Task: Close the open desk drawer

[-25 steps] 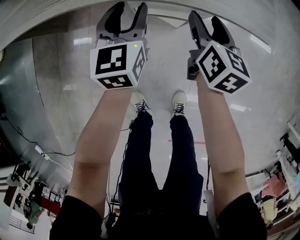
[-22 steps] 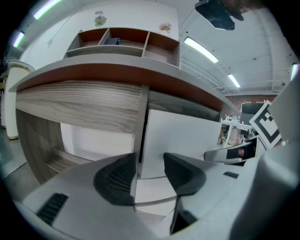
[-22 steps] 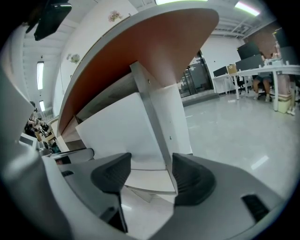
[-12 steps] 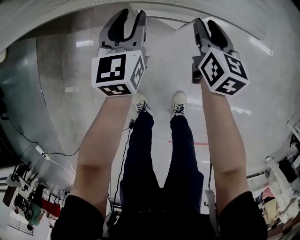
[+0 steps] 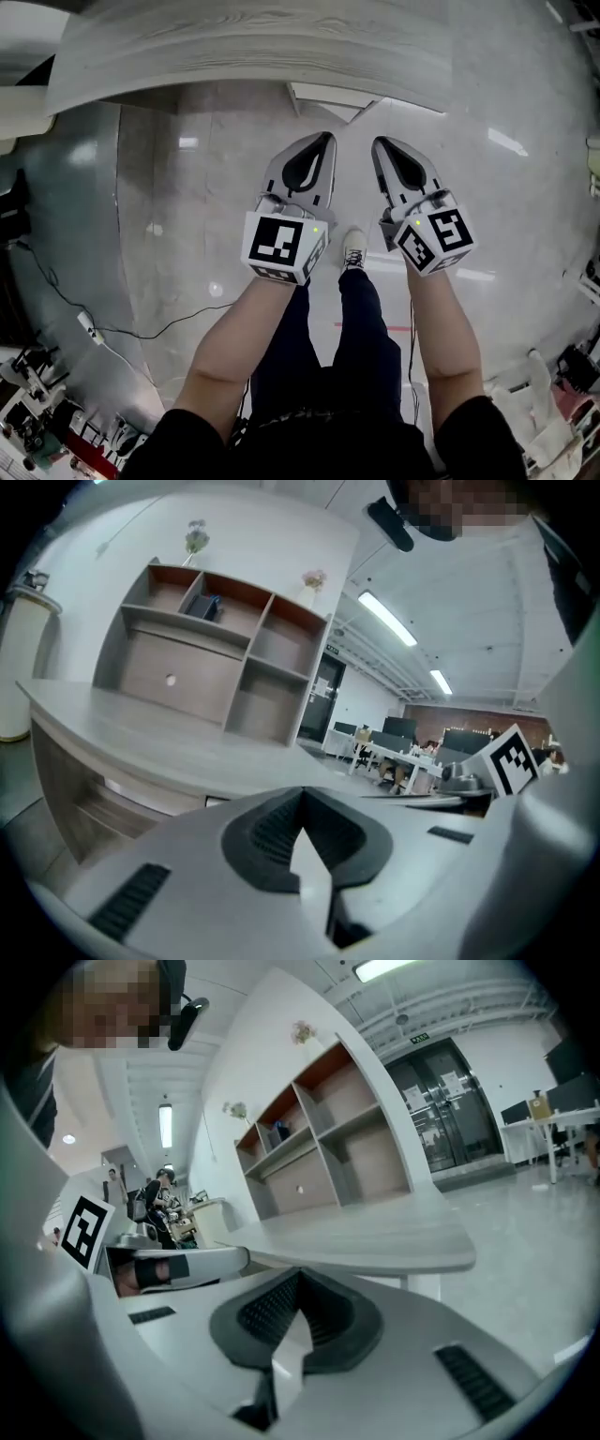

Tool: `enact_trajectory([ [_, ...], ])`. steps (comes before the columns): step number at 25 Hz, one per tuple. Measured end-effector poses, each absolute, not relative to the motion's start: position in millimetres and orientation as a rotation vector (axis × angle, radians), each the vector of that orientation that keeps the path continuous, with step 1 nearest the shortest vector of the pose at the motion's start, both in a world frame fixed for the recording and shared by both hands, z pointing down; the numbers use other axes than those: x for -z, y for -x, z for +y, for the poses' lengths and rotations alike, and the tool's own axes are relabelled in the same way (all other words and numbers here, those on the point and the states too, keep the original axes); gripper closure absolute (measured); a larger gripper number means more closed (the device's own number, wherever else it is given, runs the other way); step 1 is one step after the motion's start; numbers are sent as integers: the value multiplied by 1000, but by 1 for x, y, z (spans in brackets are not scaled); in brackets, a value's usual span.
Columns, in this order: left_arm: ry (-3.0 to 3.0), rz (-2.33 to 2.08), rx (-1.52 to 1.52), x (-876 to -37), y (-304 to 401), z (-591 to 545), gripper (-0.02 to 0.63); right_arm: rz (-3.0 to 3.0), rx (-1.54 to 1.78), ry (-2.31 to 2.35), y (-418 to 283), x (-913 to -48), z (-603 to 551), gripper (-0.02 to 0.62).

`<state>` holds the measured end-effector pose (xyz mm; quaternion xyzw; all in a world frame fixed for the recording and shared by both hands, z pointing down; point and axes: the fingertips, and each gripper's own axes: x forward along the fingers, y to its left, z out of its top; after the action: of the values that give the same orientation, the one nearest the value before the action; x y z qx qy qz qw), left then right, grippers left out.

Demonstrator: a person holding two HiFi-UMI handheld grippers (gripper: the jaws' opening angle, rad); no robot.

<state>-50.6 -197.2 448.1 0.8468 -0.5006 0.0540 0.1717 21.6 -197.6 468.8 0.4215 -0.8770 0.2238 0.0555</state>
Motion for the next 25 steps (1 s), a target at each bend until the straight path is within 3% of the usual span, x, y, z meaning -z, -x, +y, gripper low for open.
enact_trajectory([
  [11,-2562,-1183,-225,-355,18,-105,595,-2801,-614,-1031,5,-348,-111,578],
  [25,-2807,-860,-296,-282,-2,-25,595,-2956,-561,-858,12,-259,-33,578],
])
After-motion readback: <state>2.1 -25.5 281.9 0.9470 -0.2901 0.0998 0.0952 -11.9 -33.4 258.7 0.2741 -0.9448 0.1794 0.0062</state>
